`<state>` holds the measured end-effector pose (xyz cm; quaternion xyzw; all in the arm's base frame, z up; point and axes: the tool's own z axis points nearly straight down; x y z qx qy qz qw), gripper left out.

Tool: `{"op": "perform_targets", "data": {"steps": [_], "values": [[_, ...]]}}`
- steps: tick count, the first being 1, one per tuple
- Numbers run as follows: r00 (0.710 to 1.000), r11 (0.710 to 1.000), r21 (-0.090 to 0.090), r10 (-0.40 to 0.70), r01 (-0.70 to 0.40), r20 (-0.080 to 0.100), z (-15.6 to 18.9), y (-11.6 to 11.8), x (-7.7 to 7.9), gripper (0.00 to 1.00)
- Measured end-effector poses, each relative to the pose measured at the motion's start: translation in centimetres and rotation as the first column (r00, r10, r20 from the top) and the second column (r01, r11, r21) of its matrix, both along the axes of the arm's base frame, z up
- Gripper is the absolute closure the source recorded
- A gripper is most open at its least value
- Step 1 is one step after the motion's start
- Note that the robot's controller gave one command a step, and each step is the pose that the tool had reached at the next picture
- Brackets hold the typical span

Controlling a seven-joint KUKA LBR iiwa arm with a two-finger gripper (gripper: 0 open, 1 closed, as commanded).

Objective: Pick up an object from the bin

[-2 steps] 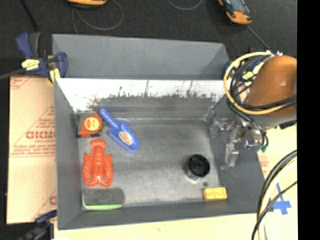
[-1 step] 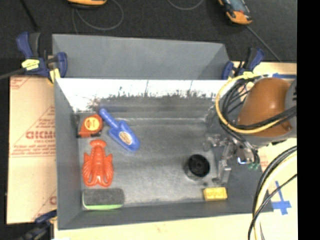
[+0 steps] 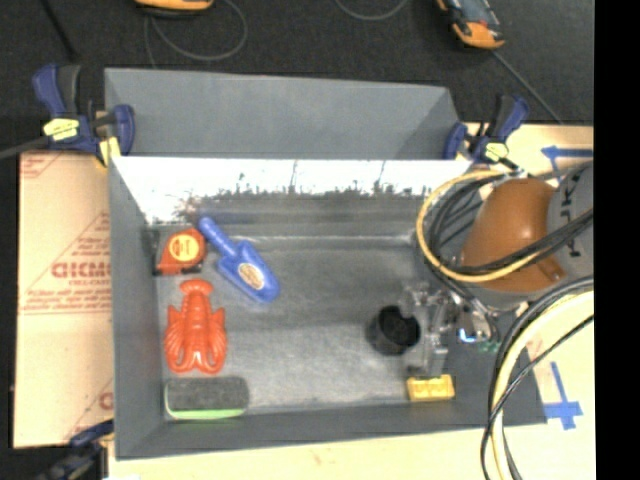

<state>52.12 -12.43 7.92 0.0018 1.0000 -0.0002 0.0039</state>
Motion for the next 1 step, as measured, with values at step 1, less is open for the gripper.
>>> {"op": "perform_targets", "data": {"steps": [1], "values": [[0.999, 0.999, 0.0, -0.047, 0.047, -0.002, -0.79, 1.11, 2.18, 1.0]]}}
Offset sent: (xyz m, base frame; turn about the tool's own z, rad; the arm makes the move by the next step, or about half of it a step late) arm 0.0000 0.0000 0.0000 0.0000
